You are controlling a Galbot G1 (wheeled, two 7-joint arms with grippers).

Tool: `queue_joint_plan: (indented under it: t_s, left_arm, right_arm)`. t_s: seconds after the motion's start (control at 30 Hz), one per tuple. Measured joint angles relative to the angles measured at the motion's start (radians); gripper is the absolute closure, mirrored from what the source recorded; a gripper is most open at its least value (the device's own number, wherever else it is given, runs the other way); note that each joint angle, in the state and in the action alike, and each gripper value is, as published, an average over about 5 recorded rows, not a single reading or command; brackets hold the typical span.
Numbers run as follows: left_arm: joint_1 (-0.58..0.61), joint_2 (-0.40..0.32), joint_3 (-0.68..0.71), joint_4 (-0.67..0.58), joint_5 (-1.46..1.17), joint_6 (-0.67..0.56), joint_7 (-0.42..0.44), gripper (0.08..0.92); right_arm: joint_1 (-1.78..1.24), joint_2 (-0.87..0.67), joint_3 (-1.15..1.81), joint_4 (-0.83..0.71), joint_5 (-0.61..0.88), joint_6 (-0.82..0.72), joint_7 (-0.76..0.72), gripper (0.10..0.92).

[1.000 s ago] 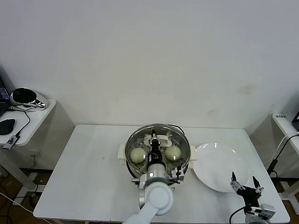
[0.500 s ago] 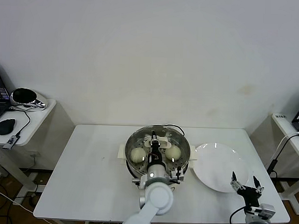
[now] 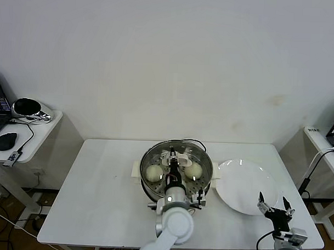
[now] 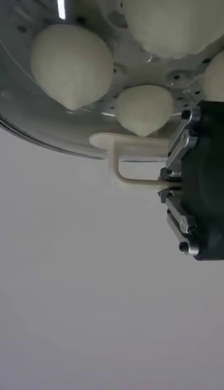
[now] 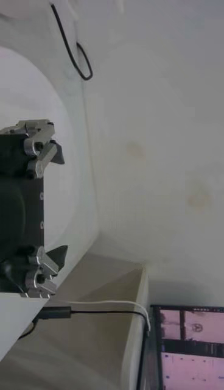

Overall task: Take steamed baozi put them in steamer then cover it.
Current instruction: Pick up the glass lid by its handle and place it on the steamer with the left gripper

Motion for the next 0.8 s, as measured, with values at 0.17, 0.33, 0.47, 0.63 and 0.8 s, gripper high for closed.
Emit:
queue_joint_plan:
  t_s: [0.17,0.33,0.47,0.63,0.8]
  left_arm:
    - [0.015,0.002,0.014,-0.026,-0.002,0.000,-0.011,0.562]
    - [0.037,0.004,0.033,-0.069,-0.008,0.000,-0.013,0.424]
    - [0.060,0.011,0.049,-0.110,-0.008,0.000,-0.008,0.302]
    - [0.094,0.024,0.064,-0.164,-0.005,0.000,0.001,0.196]
    - [0.132,0.042,0.063,-0.222,-0.009,0.000,-0.004,0.178]
  right_arm:
    - [-0.001,0.000,0.004,0.000,-0.001,0.002,0.000,0.203]
    - [-0.002,-0.004,0.009,-0.001,-0.001,0.002,0.000,0.203]
    - [-0.002,-0.006,0.010,-0.004,0.001,0.003,0.000,0.203]
    - [-0.003,-0.007,0.009,-0.005,0.002,0.003,-0.002,0.203]
    - [-0.010,-0.008,0.006,-0.003,0.011,0.003,-0.008,0.203]
